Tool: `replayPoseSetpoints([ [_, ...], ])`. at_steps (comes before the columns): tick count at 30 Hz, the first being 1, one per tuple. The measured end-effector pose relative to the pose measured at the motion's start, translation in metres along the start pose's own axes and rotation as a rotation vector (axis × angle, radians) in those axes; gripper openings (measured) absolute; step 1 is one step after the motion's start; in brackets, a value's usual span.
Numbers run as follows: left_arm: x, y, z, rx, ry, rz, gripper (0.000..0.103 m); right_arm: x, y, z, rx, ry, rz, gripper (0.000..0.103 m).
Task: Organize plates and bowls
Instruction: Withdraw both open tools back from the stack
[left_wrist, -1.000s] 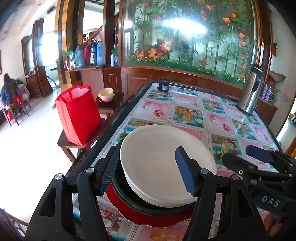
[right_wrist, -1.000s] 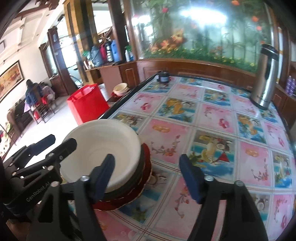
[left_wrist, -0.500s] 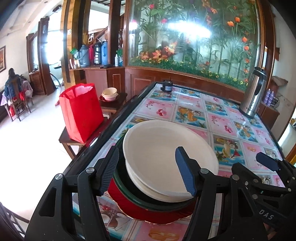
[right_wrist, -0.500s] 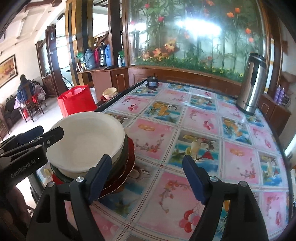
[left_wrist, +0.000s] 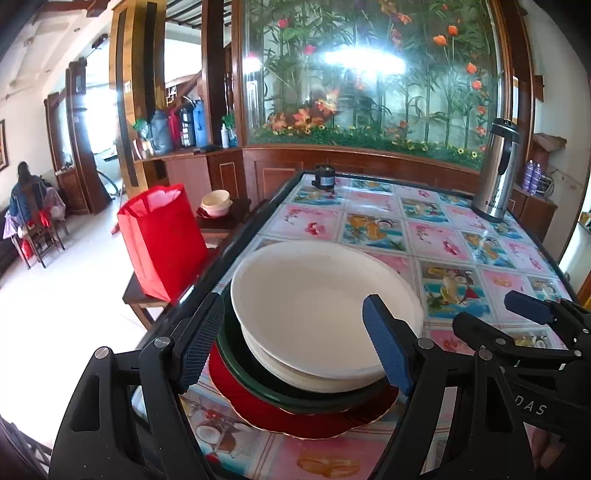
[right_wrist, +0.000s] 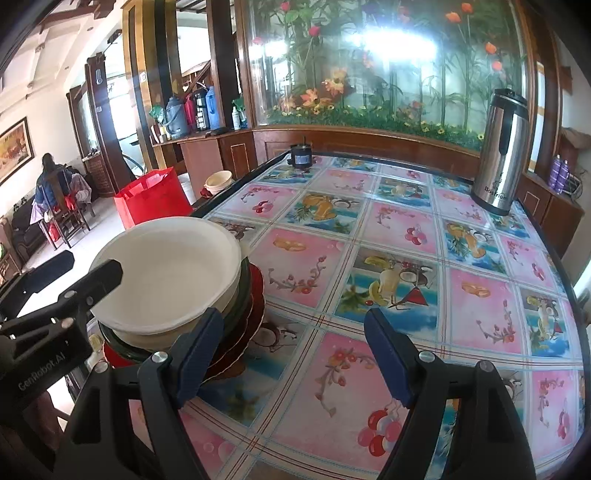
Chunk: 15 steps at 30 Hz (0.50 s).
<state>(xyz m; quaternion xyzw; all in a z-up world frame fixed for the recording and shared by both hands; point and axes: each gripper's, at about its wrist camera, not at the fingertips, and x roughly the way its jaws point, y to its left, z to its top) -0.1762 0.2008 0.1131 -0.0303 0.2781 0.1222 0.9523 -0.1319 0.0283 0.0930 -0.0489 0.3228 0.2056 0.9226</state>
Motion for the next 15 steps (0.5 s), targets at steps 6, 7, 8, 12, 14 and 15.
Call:
replayPoseSetpoints([
  [6, 0.000, -0.003, -0.003, 0.013, -0.007, 0.009, 0.079, 0.003, 0.010, -0.003, -0.025, 0.015, 0.003, 0.079],
  [7, 0.000, -0.002, -0.003, 0.014, -0.011, 0.014, 0.079, 0.003, 0.012, -0.003, -0.028, 0.018, 0.004, 0.079],
  [8, 0.001, -0.003, -0.003, 0.014, -0.012, 0.017, 0.079, 0.003, 0.013, -0.004, -0.030, 0.020, 0.005, 0.079],
  [12, 0.002, -0.001, -0.004, 0.002, -0.007, 0.014, 0.079, 0.005, 0.015, -0.003, -0.033, 0.026, 0.010, 0.079],
  [14, 0.003, -0.001, -0.005, 0.008, -0.009, 0.022, 0.079, 0.006, 0.017, -0.003, -0.040, 0.029, 0.009, 0.079],
  [15, 0.003, -0.001, -0.005, 0.012, -0.011, 0.027, 0.079, 0.007, 0.017, -0.003, -0.043, 0.031, 0.009, 0.079],
])
